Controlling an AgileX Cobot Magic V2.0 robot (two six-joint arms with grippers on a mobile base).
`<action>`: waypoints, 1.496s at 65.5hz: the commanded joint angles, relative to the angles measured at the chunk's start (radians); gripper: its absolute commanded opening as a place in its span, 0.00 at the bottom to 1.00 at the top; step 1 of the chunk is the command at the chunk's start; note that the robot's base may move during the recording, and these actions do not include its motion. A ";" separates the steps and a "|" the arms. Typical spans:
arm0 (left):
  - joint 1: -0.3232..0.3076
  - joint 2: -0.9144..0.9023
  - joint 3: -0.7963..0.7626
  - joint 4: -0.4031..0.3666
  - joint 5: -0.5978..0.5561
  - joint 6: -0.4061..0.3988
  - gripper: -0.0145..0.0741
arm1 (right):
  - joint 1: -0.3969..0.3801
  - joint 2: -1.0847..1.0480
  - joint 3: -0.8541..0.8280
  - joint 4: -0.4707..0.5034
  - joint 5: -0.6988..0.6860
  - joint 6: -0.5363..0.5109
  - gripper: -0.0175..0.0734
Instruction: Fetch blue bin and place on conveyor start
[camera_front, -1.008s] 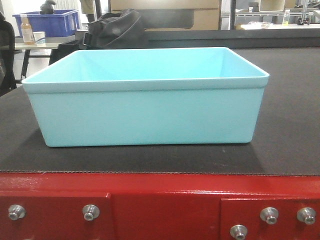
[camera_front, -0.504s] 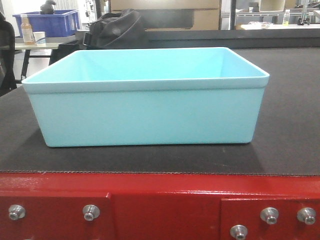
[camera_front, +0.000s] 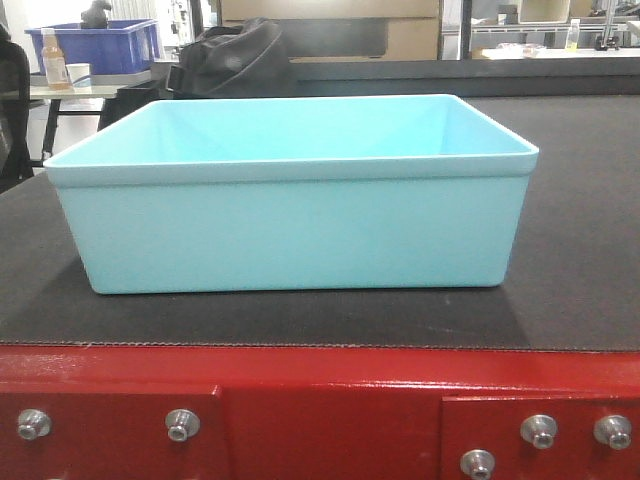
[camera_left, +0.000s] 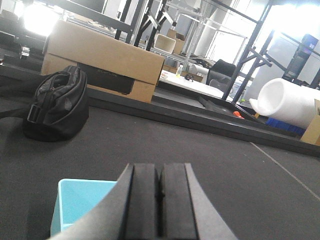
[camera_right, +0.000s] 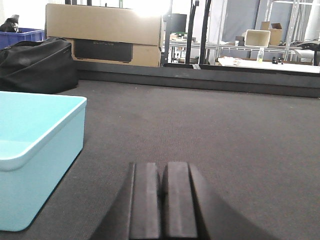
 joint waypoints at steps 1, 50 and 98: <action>-0.007 -0.005 0.002 0.006 -0.023 -0.002 0.04 | -0.004 -0.008 0.000 0.002 -0.012 -0.001 0.01; 0.278 -0.295 0.317 -0.445 -0.036 0.774 0.04 | -0.004 -0.008 0.000 0.002 -0.012 -0.001 0.01; 0.350 -0.635 0.712 -0.436 -0.070 0.748 0.04 | -0.004 -0.008 0.000 0.002 -0.012 -0.001 0.01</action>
